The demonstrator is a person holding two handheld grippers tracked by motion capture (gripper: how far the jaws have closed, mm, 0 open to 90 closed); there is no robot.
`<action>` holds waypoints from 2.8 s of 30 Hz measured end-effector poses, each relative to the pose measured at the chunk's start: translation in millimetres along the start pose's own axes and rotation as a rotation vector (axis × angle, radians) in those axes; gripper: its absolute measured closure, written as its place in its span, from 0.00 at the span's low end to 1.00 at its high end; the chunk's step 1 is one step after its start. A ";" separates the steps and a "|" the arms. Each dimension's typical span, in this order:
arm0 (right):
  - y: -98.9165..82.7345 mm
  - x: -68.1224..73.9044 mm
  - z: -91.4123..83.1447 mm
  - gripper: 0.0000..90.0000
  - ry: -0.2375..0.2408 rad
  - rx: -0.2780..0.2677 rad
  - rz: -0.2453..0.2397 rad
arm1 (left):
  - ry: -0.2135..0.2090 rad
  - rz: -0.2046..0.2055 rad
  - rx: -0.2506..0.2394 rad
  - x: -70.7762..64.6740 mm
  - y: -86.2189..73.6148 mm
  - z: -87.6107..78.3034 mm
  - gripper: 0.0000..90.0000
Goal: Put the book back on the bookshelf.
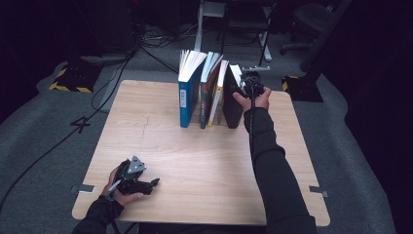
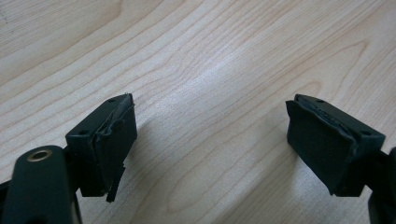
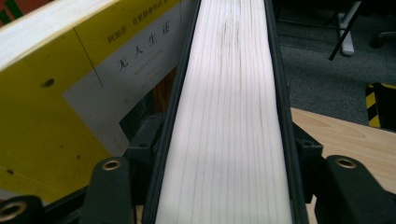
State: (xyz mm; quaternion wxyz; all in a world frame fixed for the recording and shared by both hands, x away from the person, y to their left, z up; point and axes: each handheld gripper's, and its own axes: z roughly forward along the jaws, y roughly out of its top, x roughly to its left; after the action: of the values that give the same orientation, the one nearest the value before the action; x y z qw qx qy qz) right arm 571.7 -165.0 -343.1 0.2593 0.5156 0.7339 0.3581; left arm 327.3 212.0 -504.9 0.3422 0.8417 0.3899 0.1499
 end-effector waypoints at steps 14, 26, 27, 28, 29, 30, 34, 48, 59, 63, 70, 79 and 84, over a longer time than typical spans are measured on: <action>-6.2 -3.0 -17.1 0.44 0.026 0.042 -0.082 | 0.001 0.001 -0.001 0.1 -0.1 0.1 0.18; -13.6 -3.8 -30.5 0.41 0.024 0.043 -0.147 | 0.001 0.000 -0.001 0.1 -0.1 0.1 0.18; -14.4 -3.6 -32.7 0.41 0.024 0.036 -0.150 | 0.001 0.001 -0.001 0.1 -0.1 0.1 0.18; -15.0 -3.8 -34.3 0.41 0.026 0.036 -0.159 | 0.001 0.000 -0.001 0.1 -0.1 0.2 0.18; -15.8 -3.4 -36.1 0.40 0.028 0.036 -0.160 | 0.001 0.000 -0.001 0.1 -0.1 0.1 0.18; -16.6 -3.8 -37.4 0.40 0.028 0.034 -0.166 | 0.001 0.000 -0.001 0.1 -0.1 0.1 0.18; -21.5 -5.8 -40.6 0.39 0.025 0.045 -0.194 | 0.001 0.000 -0.001 0.1 -0.1 0.1 0.18; -42.3 -17.8 -54.9 0.38 0.068 0.030 -0.224 | 0.001 0.000 -0.001 0.1 -0.1 0.2 0.18; -62.2 -16.1 -64.5 0.37 0.106 0.033 -0.295 | 0.000 0.000 -0.001 0.0 -0.1 0.1 0.18; -69.0 -16.7 -67.5 0.37 0.112 0.030 -0.315 | 0.000 0.000 -0.001 0.0 -0.1 0.1 0.18; -82.2 -18.0 -74.5 0.37 0.127 0.019 -0.349 | 0.000 0.000 -0.001 0.0 -0.1 0.1 0.18; -100.7 -17.1 -83.1 0.36 0.144 0.025 -0.396 | 0.002 0.000 -0.001 0.0 -0.2 0.1 0.18; -112.5 -19.7 -86.9 0.36 0.147 0.022 -0.407 | 0.001 0.000 -0.001 -0.1 -0.2 0.1 0.18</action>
State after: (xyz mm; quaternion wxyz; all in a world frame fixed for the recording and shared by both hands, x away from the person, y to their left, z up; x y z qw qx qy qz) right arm 448.9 -229.8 -379.3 0.2665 0.3321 0.8436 0.3271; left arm 327.2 212.0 -505.1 0.3425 0.8413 0.3901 0.1505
